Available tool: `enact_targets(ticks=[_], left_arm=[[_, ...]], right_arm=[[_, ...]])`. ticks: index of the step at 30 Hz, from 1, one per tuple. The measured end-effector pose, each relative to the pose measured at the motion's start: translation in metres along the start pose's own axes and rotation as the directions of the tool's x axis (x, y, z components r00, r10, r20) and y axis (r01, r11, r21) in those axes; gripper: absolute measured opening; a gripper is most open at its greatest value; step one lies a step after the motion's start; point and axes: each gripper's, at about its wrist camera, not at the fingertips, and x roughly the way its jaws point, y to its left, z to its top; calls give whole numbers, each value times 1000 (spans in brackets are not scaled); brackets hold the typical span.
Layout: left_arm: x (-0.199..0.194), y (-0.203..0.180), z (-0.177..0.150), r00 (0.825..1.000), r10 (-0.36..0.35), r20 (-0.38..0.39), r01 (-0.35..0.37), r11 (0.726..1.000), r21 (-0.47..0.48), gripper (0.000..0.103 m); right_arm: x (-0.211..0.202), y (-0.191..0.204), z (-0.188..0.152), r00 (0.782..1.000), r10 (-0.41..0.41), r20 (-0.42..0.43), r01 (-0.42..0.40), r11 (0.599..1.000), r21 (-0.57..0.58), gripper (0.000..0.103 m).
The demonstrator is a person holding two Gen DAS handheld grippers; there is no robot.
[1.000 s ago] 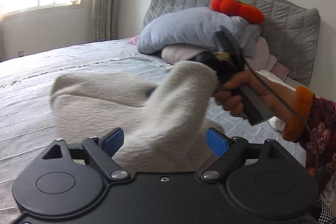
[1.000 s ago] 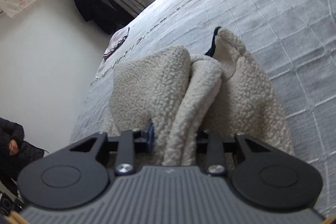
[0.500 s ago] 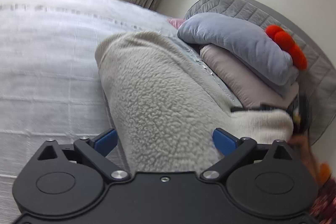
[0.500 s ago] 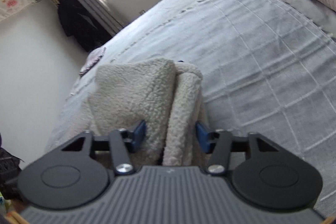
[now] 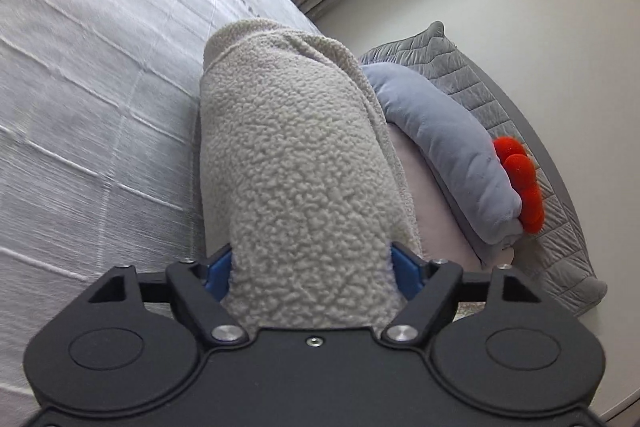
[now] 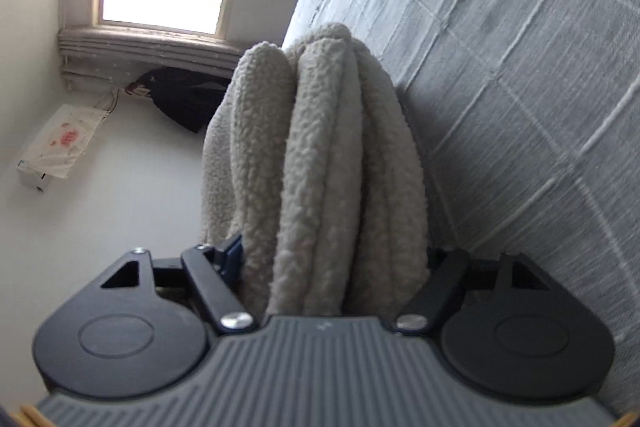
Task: Fold large clothes
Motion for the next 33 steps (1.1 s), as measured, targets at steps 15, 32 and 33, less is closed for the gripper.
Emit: enact_targets(ticks=[15, 32, 33], left_arm=[[-162, 55, 2, 959, 245, 139, -261, 959, 108, 81], [-144, 10, 12, 938, 232, 257, -319, 869, 379, 52], [-143, 8, 15, 941, 221, 257, -309, 869, 386, 52]], right_arm=[[95, 101, -92, 967, -119, -224, 65, 970, -236, 74], [138, 167, -90, 965, -237, -115, 172, 899, -402, 19], [133, 178, -90, 978, -191, -80, 139, 894, -427, 17]])
